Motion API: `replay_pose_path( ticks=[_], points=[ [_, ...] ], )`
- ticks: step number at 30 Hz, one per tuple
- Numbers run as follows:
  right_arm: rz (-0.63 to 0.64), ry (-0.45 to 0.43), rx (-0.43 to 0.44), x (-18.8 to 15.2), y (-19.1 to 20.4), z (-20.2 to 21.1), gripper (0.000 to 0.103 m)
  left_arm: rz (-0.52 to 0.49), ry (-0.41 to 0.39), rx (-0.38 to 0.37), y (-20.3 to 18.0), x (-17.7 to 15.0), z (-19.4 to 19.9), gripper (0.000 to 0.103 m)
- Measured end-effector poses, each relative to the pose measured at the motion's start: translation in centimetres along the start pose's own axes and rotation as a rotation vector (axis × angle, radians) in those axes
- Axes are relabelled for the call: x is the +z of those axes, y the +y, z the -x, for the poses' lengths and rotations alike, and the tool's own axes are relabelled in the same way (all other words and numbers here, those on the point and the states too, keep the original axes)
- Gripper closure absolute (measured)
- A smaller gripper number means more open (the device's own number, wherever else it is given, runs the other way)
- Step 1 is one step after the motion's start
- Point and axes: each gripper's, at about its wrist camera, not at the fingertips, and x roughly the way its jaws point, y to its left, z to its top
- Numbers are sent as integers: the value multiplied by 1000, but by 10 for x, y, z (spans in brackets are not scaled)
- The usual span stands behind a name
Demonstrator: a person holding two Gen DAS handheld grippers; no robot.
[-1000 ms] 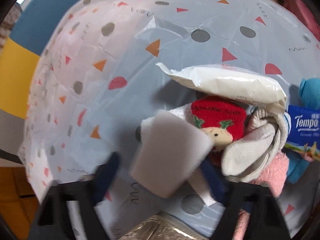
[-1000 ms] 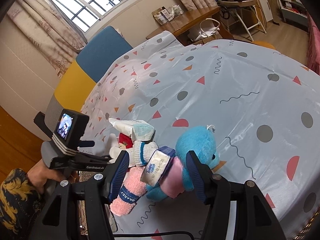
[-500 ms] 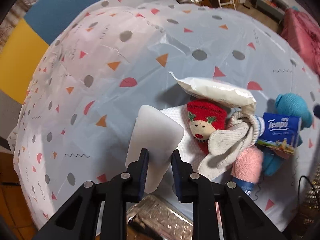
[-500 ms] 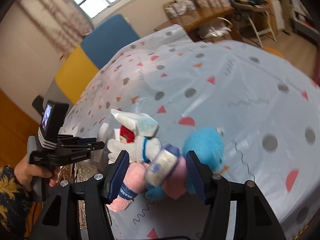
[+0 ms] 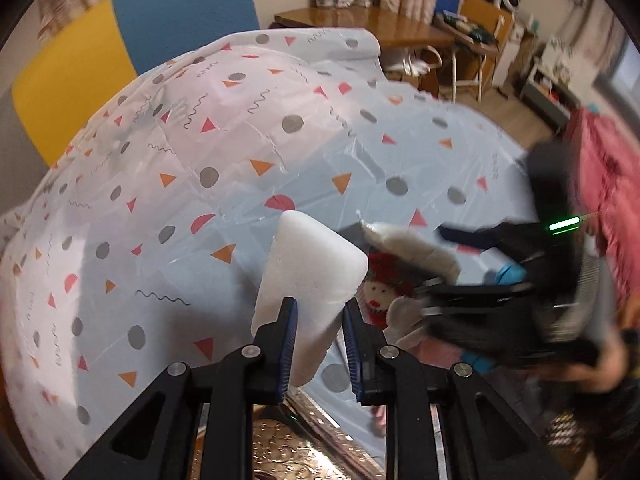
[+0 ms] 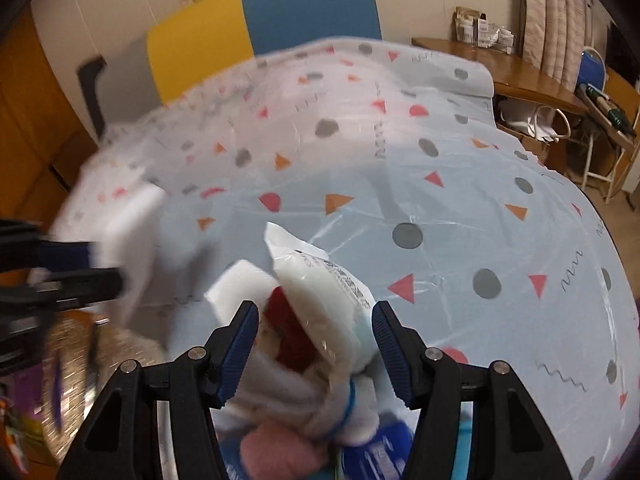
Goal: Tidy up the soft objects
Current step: 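Carry the white sponge into the gold tray with left gripper while right gripper lifts the packet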
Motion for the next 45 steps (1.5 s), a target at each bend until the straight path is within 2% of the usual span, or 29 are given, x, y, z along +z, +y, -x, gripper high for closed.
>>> replay_pose_path(
  ticks=[2,4,6,11,15,23,28,35,45],
  points=[
    [-2,53,-33,1,2,-24,43,41,-25,-24,4,1,9,80],
    [-35,75,-56,-1,-5,-38,54,87,-53,-45,11,2,20,80],
    [-78,56,-39,-3,-15,-35,62,159,-86,-66,23,3,33,80],
    [-153,32,-20,-9,-35,-25,67,309,-159,-107,53,3,64,80],
    [-224,3,26,-13,-45,-12,69,354,-201,-88,68,-3,86,80],
    [-214,-64,73,-14,-32,16,74,436,-292,-44,97,-35,141,80],
    [-164,-84,98,-21,-12,32,74,490,-339,11,125,-61,172,80],
    [-78,-84,143,-41,23,46,74,561,-389,85,162,-117,204,80],
    [-11,-11,190,-78,60,47,74,691,-396,149,200,-219,208,80]
  ],
)
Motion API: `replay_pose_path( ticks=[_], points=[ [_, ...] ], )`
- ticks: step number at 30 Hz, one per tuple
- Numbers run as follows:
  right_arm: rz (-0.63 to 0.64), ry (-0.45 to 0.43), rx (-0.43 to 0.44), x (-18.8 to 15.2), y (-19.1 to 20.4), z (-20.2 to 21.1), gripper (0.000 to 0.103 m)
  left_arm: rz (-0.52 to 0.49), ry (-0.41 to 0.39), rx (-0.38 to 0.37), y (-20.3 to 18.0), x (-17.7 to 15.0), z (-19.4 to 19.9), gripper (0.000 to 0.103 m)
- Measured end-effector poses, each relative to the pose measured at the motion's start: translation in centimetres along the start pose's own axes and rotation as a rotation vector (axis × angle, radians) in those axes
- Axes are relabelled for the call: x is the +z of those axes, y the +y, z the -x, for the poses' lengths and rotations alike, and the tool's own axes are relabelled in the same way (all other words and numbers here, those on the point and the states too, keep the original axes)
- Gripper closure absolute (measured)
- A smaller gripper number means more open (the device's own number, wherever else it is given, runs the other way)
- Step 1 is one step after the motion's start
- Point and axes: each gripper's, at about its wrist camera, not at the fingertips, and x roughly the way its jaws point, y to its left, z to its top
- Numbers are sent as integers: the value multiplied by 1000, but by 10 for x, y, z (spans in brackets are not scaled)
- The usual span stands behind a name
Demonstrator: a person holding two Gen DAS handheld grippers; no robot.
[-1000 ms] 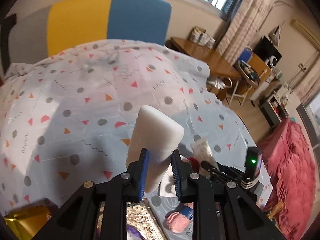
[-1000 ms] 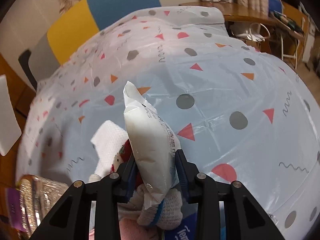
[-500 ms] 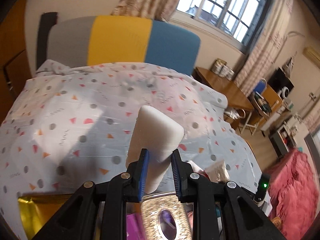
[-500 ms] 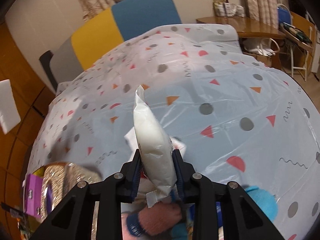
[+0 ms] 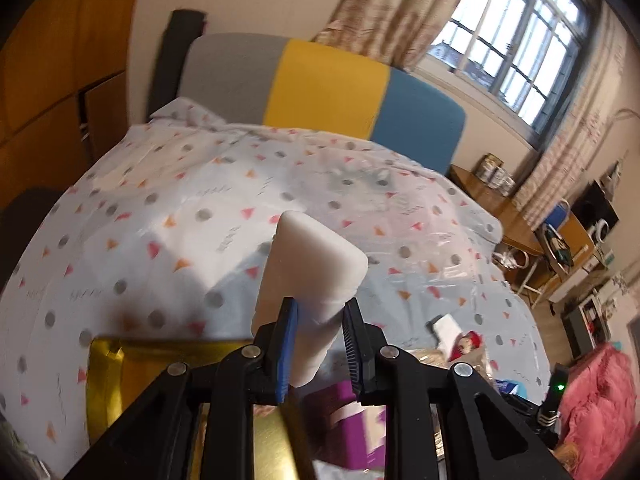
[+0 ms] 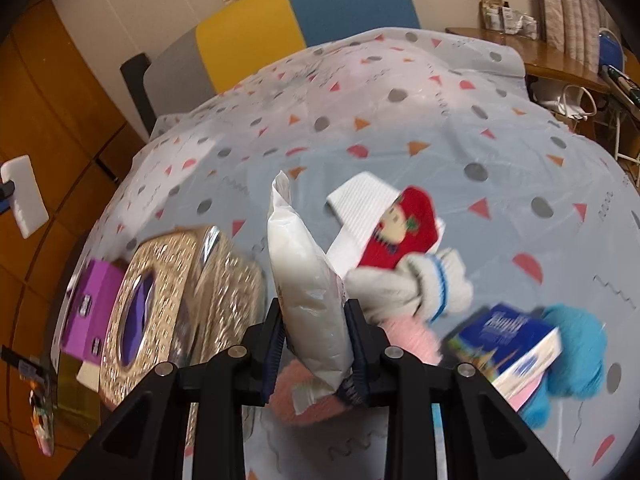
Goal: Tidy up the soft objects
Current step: 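Carry the white sponge into the gold tray with left gripper while right gripper lifts the packet, then release the sponge and withdraw the left gripper while right gripper holds the packet above the pile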
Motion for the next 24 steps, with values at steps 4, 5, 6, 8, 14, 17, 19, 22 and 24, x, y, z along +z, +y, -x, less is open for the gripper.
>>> replay_pose_path(
  ticks=[4,5,6,8,14,17,19,22,24],
  points=[
    [2,21,-15,-11,4,-5,74,29,8,42,28,-28,-2,80],
    [2,21,-15,-12,4,-5,74,40,13,51,37,-37,-3,80],
    [3,21,-17,-13,4,-6,74,49,16,61,44,-45,-4,80],
    [6,21,-23,-17,5,-7,74,69,21,94,60,-65,-7,80],
    [25,14,-97,-22,4,-13,77,48,50,261,96,-111,-29,79],
    [28,1,-103,-21,4,-12,77,30,62,351,108,-125,-43,76],
    [32,-3,-106,-21,4,-12,77,29,53,381,110,-131,-47,73],
    [34,-9,-104,-21,4,-12,77,6,19,393,102,-140,-44,60],
    [29,-9,-99,-21,3,-13,77,-7,-5,405,95,-146,-39,52]
  ],
)
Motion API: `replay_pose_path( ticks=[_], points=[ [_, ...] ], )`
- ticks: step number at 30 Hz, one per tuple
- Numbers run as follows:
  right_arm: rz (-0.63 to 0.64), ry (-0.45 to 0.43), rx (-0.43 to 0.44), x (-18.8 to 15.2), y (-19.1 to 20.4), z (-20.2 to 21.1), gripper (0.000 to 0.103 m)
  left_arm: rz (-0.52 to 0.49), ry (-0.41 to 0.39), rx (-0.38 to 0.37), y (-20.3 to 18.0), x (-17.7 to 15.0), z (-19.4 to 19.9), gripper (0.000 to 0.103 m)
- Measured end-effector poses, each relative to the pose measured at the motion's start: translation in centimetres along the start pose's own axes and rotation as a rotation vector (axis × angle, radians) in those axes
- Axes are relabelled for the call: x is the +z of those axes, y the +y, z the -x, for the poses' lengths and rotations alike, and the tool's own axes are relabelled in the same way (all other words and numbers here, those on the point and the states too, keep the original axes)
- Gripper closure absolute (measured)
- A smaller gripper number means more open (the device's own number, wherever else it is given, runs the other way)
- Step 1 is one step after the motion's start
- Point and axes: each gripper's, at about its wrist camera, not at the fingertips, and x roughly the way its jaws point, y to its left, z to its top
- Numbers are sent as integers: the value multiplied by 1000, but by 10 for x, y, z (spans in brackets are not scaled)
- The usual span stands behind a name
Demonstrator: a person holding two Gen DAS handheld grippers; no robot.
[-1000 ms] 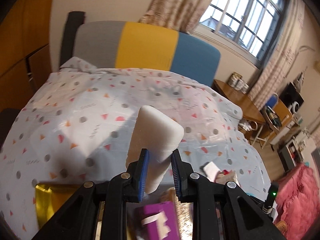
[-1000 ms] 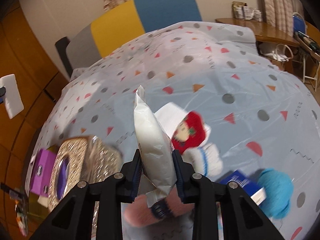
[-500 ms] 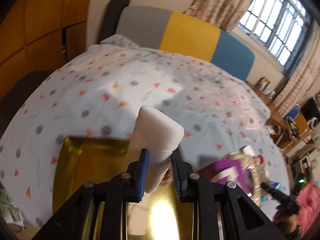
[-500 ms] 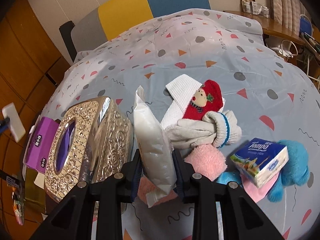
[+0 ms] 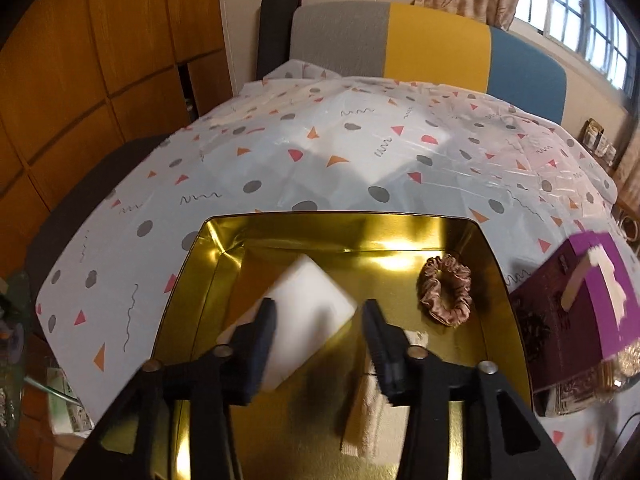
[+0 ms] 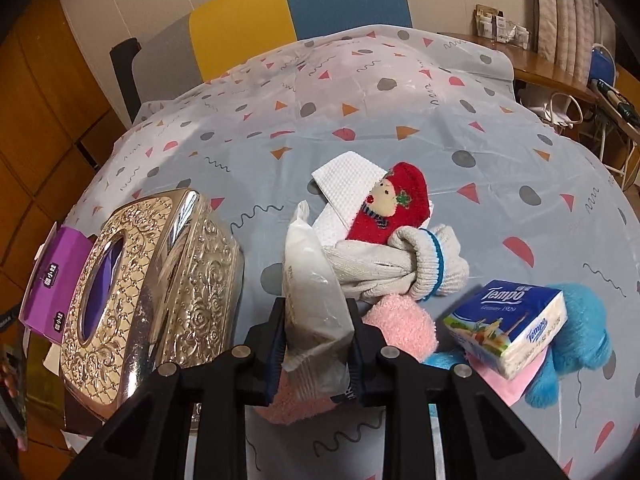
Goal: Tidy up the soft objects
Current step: 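Release the sponge and withdraw the left gripper while right gripper holds the packet above the pile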
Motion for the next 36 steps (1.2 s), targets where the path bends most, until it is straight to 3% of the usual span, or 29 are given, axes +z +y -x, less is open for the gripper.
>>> replay_pose_path(
  ticks=[6,8,11,15,21,36],
  points=[
    [-20,0,12,1,-3,-1,77,41,-85,27,-6,-18,31,27],
    [-20,-1,10,1,-3,-1,77,52,-111,30,-7,-21,42,11],
    [-13,-2,5,1,-2,-1,77,62,-173,42,-8,-25,62,0],
    [-8,-4,2,1,-1,-2,77,32,-223,82,-13,-29,83,0],
    [-2,-5,-1,0,0,-1,77,21,-234,148,-16,-32,100,0],
    [14,-14,-12,1,1,0,77,-16,-266,154,-22,-46,118,0]
  ],
)
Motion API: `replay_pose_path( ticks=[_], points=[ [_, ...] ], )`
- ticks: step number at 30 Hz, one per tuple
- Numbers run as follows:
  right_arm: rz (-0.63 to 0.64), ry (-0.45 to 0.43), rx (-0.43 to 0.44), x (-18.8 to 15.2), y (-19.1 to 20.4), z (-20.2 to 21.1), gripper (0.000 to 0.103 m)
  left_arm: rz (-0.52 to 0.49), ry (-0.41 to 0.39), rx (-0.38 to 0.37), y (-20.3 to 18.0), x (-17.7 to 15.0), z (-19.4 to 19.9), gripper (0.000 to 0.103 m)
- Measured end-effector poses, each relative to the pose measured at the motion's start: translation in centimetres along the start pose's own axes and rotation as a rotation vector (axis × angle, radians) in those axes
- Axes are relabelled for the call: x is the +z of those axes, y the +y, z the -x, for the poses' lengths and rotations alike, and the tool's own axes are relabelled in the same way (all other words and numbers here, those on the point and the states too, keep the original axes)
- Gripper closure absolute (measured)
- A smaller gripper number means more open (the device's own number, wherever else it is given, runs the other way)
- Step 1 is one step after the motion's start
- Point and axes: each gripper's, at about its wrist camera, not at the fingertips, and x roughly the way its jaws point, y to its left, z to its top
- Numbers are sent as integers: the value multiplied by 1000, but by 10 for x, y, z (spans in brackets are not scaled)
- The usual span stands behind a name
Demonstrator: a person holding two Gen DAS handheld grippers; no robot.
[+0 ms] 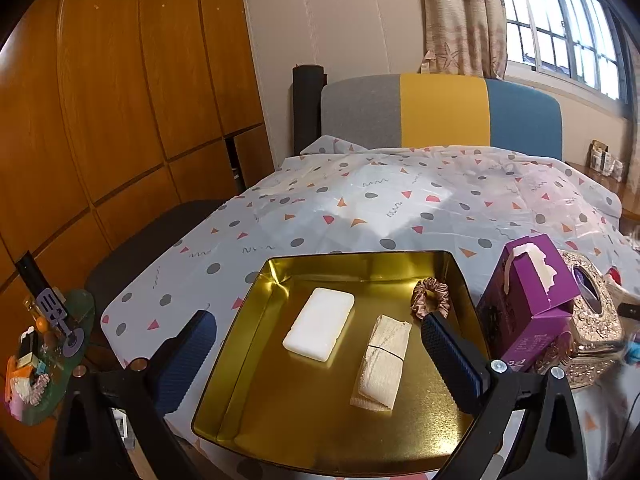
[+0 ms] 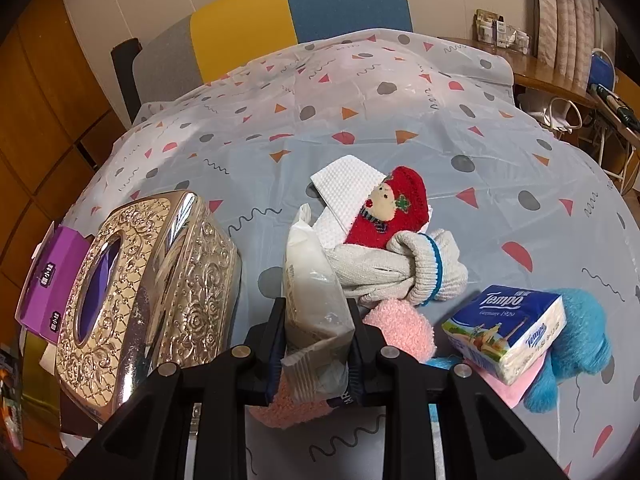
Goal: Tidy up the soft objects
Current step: 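Release the sponge and withdraw the left gripper while right gripper holds the packet above the pile, then carry the white plastic packet over the gold tray with the right gripper and release it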
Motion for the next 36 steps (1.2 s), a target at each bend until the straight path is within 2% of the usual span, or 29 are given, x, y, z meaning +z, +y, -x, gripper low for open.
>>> replay_pose_path(
  ticks=[14,21,29,36],
  points=[
    [-42,-1,16,2,-4,-3,77,-20,-5,-32,1,-6,8,0],
    [-94,14,39,17,4,-6,78,-17,7,-49,7,-12,7,0],
    [-46,-48,42,57,43,15,78,2,25,-73,17,-19,4,0],
    [61,-158,95,99,110,61,78,37,55,-82,30,-27,-6,0]
  ],
)
